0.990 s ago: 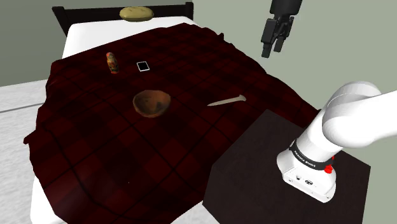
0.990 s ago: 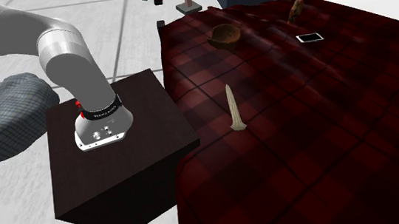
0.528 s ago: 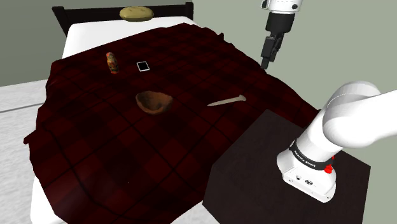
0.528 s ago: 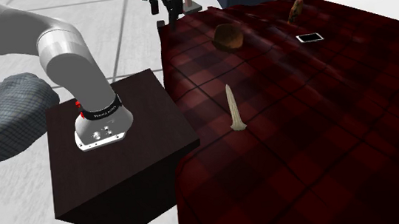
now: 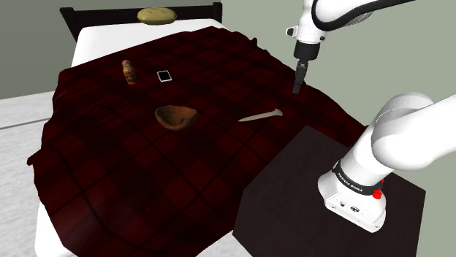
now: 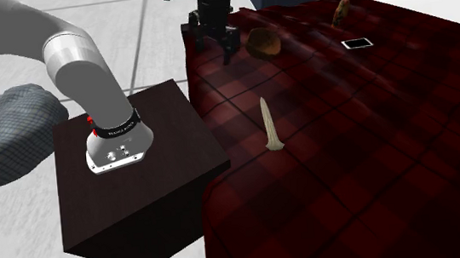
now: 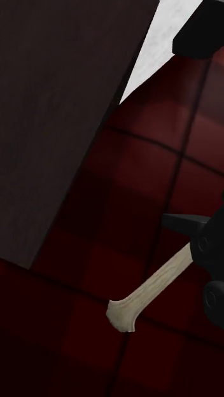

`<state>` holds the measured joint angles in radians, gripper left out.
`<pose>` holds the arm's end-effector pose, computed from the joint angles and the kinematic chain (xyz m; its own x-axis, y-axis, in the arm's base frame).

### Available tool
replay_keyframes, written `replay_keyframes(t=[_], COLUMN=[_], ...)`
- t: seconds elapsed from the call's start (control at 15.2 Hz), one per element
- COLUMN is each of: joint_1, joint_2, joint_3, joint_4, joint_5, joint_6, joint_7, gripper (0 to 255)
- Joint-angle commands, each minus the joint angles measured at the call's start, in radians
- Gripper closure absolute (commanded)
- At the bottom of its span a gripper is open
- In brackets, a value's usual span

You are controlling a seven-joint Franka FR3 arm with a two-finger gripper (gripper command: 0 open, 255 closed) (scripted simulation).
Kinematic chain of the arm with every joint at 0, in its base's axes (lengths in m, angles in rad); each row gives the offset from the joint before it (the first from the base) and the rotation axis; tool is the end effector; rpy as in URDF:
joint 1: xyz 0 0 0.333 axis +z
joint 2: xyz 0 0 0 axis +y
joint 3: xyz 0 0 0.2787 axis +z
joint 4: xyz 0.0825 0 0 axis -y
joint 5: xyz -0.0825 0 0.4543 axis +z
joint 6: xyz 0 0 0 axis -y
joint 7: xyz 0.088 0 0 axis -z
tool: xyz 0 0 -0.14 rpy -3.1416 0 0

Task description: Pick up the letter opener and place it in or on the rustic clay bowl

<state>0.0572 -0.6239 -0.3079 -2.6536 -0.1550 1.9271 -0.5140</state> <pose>0.4109 -0.0952 0.3208 0.9193 0.3848 -0.0821 0.3774 -0.9214 -0.0926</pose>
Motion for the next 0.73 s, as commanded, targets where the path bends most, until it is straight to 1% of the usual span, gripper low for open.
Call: replay_keyframes(t=[0.0,0.2,0.4,0.53,0.66], joint_1=[0.007,0.029,0.062,0.09,0.117], joint_2=[0.056,0.166,0.293,0.386,0.484], joint_3=[-0.044,-0.105,-0.165,-0.203,-0.234], joint_4=[-0.016,-0.017,-0.002,0.016,0.042], joint_5=[-0.025,-0.042,-0.032,-0.005,0.045], joint_6=[0.083,0.206,0.329,0.408,0.483], joint_7=[-0.084,-0.2,-0.326,-0.42,-0.525], gripper=[0,0,0,0,0])
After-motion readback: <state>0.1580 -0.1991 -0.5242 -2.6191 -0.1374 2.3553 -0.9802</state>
